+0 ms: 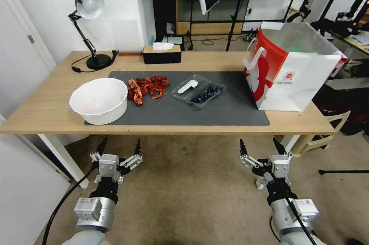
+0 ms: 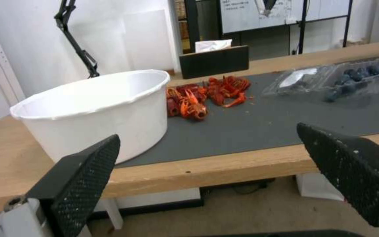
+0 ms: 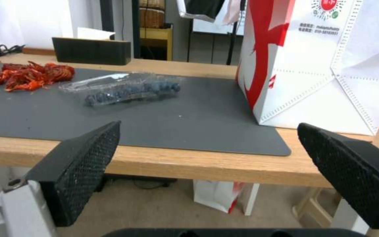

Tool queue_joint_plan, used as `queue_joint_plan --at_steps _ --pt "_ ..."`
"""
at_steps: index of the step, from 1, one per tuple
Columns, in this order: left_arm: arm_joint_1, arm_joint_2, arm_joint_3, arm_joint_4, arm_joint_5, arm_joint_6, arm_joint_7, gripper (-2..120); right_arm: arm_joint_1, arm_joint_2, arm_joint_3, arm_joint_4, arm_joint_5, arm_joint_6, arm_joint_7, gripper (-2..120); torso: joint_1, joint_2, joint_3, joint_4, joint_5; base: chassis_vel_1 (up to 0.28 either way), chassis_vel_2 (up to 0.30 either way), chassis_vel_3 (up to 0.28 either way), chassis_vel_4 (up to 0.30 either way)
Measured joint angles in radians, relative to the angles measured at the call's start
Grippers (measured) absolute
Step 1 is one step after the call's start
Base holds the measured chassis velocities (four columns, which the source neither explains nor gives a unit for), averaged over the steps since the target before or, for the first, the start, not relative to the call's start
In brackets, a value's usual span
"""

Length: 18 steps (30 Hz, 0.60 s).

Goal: Close the takeout container lid, then place the container into the takeout bag.

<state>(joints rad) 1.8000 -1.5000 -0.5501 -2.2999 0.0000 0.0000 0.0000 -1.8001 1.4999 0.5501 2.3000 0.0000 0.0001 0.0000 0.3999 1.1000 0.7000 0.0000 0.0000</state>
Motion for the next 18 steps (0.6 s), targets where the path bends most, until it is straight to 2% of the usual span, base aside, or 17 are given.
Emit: queue_joint_plan --at_steps 11,14,16,18 --pt "0.0 0.0 0.0 0.0 0.0 0.0 0.0 100 0.0 0.001 -0.001 -0.003 -0.003 0.0 -0.004 100 0.0 0.0 0.0 0.0 -0.0003 0.0 0.0 0.0 0.0" --pt "0.0 -0.005 0.014 0.0 0.0 0.004 -0.008 100 -0.003 0.023 -0.021 -0.04 -0.049 -0.001 -0.052 100 0.0 0.0 0.0 0.0001 -0.0006 0.0 0.0 0.0 0.0" --pt "0.001 -0.024 0.057 -0.006 -0.001 0.025 -0.03 100 -0.012 0.056 -0.057 -0.094 -0.115 -0.008 -0.122 100 0.0 0.0 0.0 0.0 0.0009 0.0 0.0 0.0 0.0" --pt "0.005 -0.066 0.154 -0.023 -0.002 0.072 -0.079 100 -0.015 0.075 -0.076 -0.122 -0.148 -0.011 -0.165 100 0.0 0.0 0.0 0.0001 -0.0004 0.0 0.0 0.0 0.0"
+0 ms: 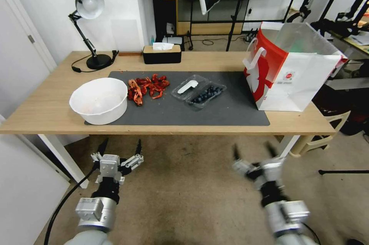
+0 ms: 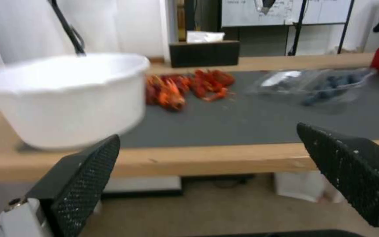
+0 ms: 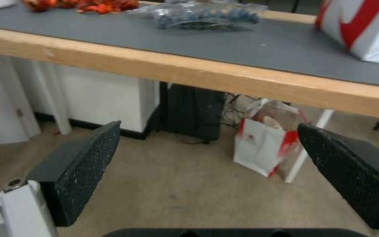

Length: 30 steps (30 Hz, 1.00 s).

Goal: Close the takeout container lid, then place the container into the takeout bag.

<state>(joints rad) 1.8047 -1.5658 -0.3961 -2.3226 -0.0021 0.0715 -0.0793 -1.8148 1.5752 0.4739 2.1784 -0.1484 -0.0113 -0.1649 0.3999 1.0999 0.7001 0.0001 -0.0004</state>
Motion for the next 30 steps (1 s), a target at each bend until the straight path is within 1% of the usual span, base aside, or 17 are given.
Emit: queue_joint_plan --at_steps 1,2,3,7,30 --pt "0.0 0.0 0.0 0.0 0.0 0.0 0.0 100 0.0 0.0 0.0 0.0 0.0 0.0 0.0 100 0.0 0.0 0.0 0.0 0.0 0.0 0.0 0.0 0.0" --pt "0.001 -0.013 0.029 -0.005 -0.001 0.014 -0.015 100 0.0 0.002 -0.002 -0.002 -0.001 0.0 -0.003 100 0.0 0.0 0.0 -0.0001 0.0001 0.0 0.0 0.0 0.0" --pt "0.003 -0.033 0.075 -0.013 -0.002 0.036 -0.037 100 0.0 0.003 -0.002 -0.003 -0.001 0.001 -0.006 100 0.0 0.0 0.0 0.0 0.0005 0.0 0.0 0.0 0.0" --pt "-0.004 -0.042 0.099 -0.02 -0.016 0.036 -0.046 100 0.0 0.004 -0.003 -0.004 -0.001 0.005 -0.007 100 0.0 0.0 0.0 -0.0001 0.0006 0.0 0.0 0.0 0.0" --pt "-0.007 -0.044 0.077 -0.027 -0.022 0.016 -0.028 100 0.006 -0.002 0.0 0.012 0.005 0.007 -0.003 100 0.0 0.0 0.0 -0.0001 0.0005 0.0 0.0 0.0 0.0"
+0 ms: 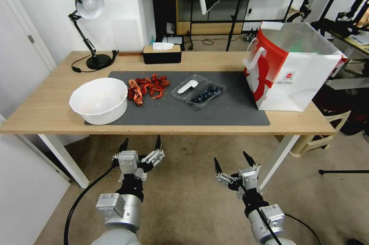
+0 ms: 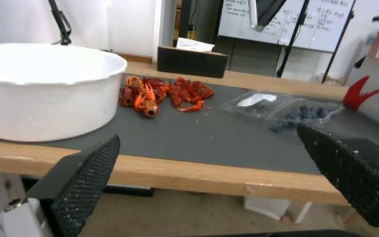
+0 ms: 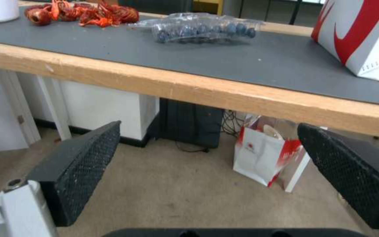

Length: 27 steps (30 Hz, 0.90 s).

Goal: Close the takeout container lid, then place the container into the takeout bag.

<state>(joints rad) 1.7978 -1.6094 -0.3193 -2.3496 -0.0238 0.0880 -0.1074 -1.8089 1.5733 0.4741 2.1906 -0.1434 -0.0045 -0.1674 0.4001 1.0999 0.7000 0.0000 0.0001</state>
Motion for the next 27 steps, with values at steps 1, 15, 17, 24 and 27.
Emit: queue_joint_plan --at_steps 1,15,17,24,27 --pt "-0.002 -0.002 -0.006 0.0 -0.002 0.0 0.002 100 0.002 -0.003 0.003 0.001 0.002 0.0 0.0 100 0.0 0.0 0.0 0.0001 -0.0001 0.0 0.0 0.0 0.0" --pt "-0.24 0.149 -0.047 0.012 -0.724 0.154 0.004 100 -0.01 -0.046 0.027 0.045 0.036 -0.009 -0.007 100 0.0 0.0 0.0 0.0 -0.0001 0.0 0.0 0.0 0.0" --pt "-0.321 0.213 -0.05 0.026 -0.932 0.186 -0.024 100 -0.016 -0.045 0.029 0.053 0.035 -0.01 -0.008 100 0.0 0.0 0.0 0.0 -0.0001 0.0 0.0 0.0 0.0" --pt "-0.471 0.265 -0.035 0.102 -1.174 0.236 -0.107 100 -0.015 -0.038 0.028 0.049 0.024 -0.013 -0.008 100 0.0 0.0 0.0 0.0 -0.0002 0.0 0.0 0.0 0.0" --pt "-0.537 0.273 -0.022 0.154 -1.241 0.249 -0.142 100 -0.015 -0.035 0.029 0.045 0.021 -0.015 -0.009 100 0.0 0.0 0.0 0.0002 -0.0003 0.0 0.0 0.0 0.0"
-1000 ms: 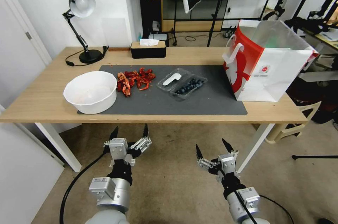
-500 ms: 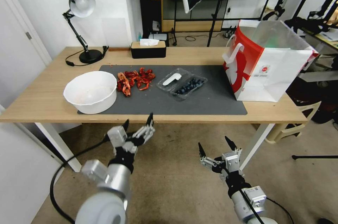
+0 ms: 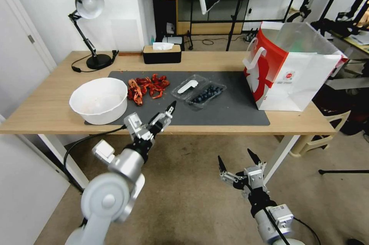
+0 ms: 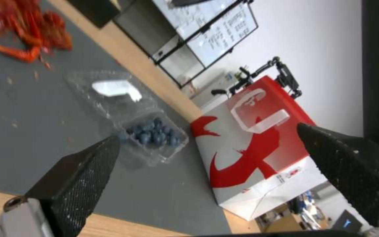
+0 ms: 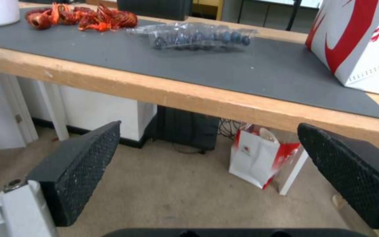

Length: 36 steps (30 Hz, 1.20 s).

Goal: Close the takeout container lid, then place the container into the takeout bag.

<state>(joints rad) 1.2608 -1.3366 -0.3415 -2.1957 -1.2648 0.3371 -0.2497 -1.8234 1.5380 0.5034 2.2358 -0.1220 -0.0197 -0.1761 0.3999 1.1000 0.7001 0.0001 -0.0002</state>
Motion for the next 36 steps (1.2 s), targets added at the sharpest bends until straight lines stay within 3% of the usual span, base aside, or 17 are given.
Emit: queue_joint_plan --at_steps 8,11,12,13,15,16,19,20,22,26,36 --pt "-0.189 -0.002 0.053 0.13 -0.06 0.047 -0.071 100 0.002 0.005 0.011 -0.006 -0.003 -0.004 0.0 100 0.0 0.0 0.0 -0.0003 0.0003 0.0 0.0 0.0 0.0" --pt "-0.274 -0.011 0.078 0.179 -0.072 0.112 -0.143 100 0.003 0.009 0.012 -0.018 -0.007 -0.005 0.001 100 0.0 0.0 0.0 -0.0001 0.0003 0.0 0.0 0.0 0.0" --pt "-0.316 -0.016 0.089 0.202 -0.106 0.143 -0.199 100 0.004 0.011 0.012 -0.025 -0.01 -0.004 0.002 100 0.0 0.0 0.0 -0.0002 0.0003 0.0 0.0 0.0 0.0" --pt "-0.316 -0.016 0.089 0.202 -0.106 0.143 -0.199 100 0.004 0.011 0.012 -0.025 -0.01 -0.004 0.002 100 0.0 0.0 0.0 -0.0002 0.0003 0.0 0.0 0.0 0.0" --pt "-0.38 -0.029 0.102 0.241 -0.172 0.186 -0.293 100 0.006 0.014 0.012 -0.036 -0.013 -0.003 0.004 100 0.0 0.0 0.0 -0.0002 0.0001 0.0 0.0 0.0 0.0" --pt "-0.38 -0.029 0.102 0.241 -0.172 0.186 -0.293 100 0.006 0.014 0.012 -0.036 -0.013 -0.003 0.004 100 0.0 0.0 0.0 -0.0002 0.0001 0.0 0.0 0.0 0.0" --pt "-0.464 -0.051 0.11 0.299 -0.256 0.211 -0.4 100 0.006 0.017 0.012 -0.046 -0.017 0.001 0.006 100 0.0 0.0 0.0 -0.0001 0.0004 0.0 0.0 0.0 0.0" --pt "-0.464 -0.051 0.11 0.299 -0.256 0.211 -0.4 100 0.006 0.017 0.012 -0.046 -0.017 0.001 0.006 100 0.0 0.0 0.0 -0.0001 0.0004 0.0 0.0 0.0 0.0" --pt "-0.532 -0.08 0.116 0.356 -0.325 0.222 -0.482 100 0.005 0.018 0.012 -0.052 -0.02 0.004 0.007 100 0.0 0.0 0.0 -0.0002 0.0003 0.0 0.0 0.0 0.0" --pt "-0.604 -0.116 0.117 0.444 -0.399 0.235 -0.552 100 0.005 0.019 0.012 -0.057 -0.024 0.007 0.008 100 0.0 0.0 0.0 -0.0002 0.0002 0.0 0.0 0.0 0.0" --pt "-0.659 -0.134 0.108 0.569 -0.411 0.239 -0.582 100 0.005 0.024 0.008 -0.071 -0.032 0.013 0.01 100 0.0 0.0 0.0 -0.0001 0.0001 0.0 0.0 0.0 0.0"
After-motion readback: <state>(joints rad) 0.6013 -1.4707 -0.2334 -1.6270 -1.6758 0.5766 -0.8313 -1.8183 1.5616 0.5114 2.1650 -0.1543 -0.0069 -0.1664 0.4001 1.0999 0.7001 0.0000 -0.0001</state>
